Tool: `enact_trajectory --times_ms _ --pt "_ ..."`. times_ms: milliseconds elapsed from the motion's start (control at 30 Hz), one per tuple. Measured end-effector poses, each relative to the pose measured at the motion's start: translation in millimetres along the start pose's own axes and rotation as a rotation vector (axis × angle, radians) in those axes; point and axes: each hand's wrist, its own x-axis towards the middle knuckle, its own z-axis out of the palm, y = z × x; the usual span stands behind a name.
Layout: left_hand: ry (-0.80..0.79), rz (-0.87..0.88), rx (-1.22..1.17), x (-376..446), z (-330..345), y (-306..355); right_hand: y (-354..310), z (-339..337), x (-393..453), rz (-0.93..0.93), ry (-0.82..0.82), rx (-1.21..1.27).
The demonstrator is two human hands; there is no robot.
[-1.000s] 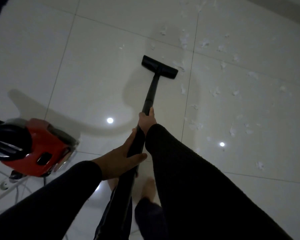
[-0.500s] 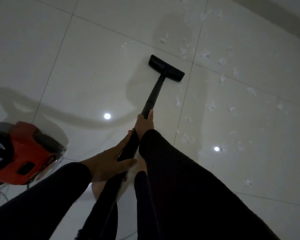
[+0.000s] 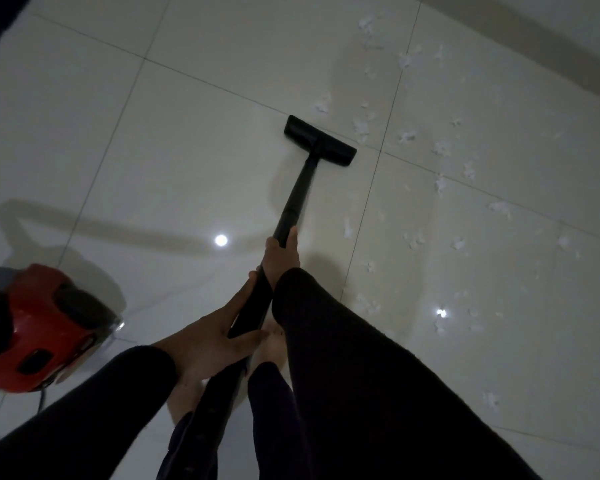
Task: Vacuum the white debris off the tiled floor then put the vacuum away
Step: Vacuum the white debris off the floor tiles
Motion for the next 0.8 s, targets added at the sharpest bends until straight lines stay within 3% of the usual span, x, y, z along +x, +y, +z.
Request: enact_trajectory --times_ms 800 --pt "-0.062 0.054 0.031 72.4 -66.0 66.8 -106.4 -23.3 51.8 -0.018 0.056 0.002"
